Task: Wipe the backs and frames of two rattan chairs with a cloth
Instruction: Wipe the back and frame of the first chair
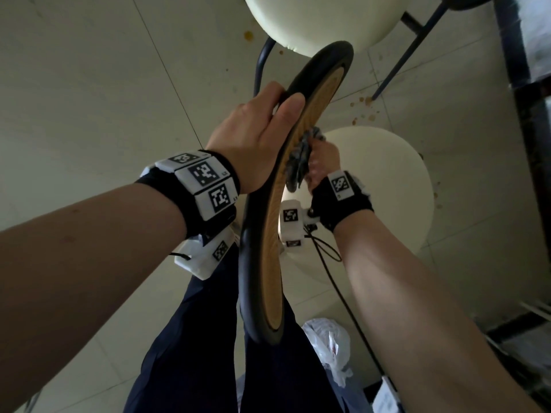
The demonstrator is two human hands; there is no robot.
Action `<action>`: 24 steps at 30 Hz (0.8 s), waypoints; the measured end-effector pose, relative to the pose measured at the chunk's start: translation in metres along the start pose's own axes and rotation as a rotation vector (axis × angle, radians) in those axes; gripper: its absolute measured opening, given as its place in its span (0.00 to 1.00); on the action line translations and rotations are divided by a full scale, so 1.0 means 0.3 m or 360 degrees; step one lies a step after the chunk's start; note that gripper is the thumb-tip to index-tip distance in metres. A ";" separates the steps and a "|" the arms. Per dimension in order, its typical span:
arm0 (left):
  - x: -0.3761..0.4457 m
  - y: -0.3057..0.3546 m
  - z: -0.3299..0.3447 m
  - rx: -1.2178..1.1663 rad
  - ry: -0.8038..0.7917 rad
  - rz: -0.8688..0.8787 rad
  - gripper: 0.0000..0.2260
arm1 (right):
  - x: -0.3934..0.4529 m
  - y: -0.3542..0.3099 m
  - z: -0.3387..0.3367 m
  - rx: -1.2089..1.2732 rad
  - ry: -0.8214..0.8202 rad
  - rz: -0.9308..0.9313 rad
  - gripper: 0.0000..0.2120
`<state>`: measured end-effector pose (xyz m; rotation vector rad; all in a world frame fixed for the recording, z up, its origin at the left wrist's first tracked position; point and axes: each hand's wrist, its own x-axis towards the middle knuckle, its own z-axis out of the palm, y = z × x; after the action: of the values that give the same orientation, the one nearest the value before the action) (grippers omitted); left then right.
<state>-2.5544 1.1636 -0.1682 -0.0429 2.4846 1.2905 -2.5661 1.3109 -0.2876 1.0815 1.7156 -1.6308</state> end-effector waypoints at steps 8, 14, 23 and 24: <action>0.001 -0.003 0.006 -0.0049 0.0029 0.0033 0.16 | -0.242 -0.092 0.020 -0.0015 0.0067 -0.0617 0.10; 0.002 -0.012 0.008 -0.0030 0.0037 0.0069 0.14 | -0.453 -0.039 0.036 -0.0320 0.0078 -0.0981 0.12; 0.005 -0.021 0.008 -0.0082 0.0060 0.0128 0.14 | -0.520 0.005 0.017 -0.0478 -0.0062 -0.1412 0.11; 0.005 -0.022 0.009 -0.0068 0.0069 0.0131 0.14 | -0.506 -0.014 0.021 -0.0490 -0.0016 -0.1384 0.10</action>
<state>-2.5540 1.1620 -0.1754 0.0214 2.5192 1.3897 -2.4889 1.2765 -0.1611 0.1512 2.5177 -1.7081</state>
